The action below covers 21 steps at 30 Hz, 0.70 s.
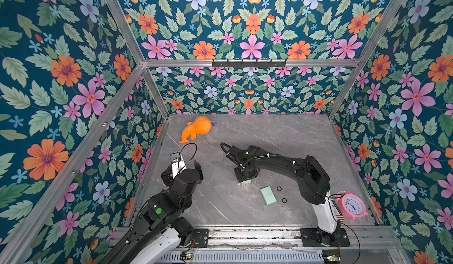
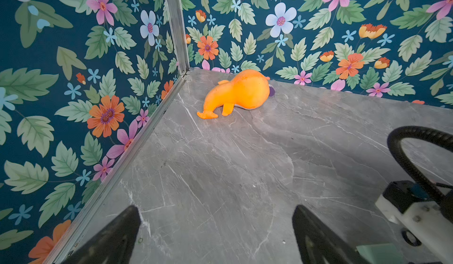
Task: Take the rings out of the lift-off lid box
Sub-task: Close the lid on the jewelry box.
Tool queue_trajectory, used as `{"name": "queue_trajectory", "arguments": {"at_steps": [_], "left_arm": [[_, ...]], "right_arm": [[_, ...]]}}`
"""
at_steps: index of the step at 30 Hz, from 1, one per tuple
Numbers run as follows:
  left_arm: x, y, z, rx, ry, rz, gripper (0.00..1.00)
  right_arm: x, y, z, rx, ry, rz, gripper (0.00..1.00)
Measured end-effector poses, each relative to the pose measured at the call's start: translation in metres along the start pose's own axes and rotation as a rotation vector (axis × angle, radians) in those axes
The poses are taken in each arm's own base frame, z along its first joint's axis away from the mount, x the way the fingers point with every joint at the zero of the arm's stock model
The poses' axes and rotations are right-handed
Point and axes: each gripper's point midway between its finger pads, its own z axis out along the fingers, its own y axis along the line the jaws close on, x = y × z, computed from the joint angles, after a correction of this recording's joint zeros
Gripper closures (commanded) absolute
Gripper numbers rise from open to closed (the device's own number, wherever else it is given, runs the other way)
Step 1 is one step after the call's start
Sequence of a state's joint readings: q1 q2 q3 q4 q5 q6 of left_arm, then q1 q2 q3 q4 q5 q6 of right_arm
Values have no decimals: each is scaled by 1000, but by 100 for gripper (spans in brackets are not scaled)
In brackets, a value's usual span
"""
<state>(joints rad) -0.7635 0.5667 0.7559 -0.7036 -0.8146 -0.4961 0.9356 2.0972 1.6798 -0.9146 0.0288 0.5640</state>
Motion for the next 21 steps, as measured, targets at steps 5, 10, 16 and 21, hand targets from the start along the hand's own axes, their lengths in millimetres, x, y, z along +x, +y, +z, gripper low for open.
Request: {"name": "queue_trajectory", "arguments": {"at_steps": [5,10,16,21], "left_arm": [[0,1,0,-2,0,-1,0],[0,1,0,-3,0,-1,0],[0,1,0,-4,0,-2,0],[0,1,0,-5,0,-2,0]], "right_arm": [[1,0,5,6,11,0,55],[1,0,5,6,11,0,55],[0,0,5,5,11,0,54],[0,1,6,5,13,0,52]]}}
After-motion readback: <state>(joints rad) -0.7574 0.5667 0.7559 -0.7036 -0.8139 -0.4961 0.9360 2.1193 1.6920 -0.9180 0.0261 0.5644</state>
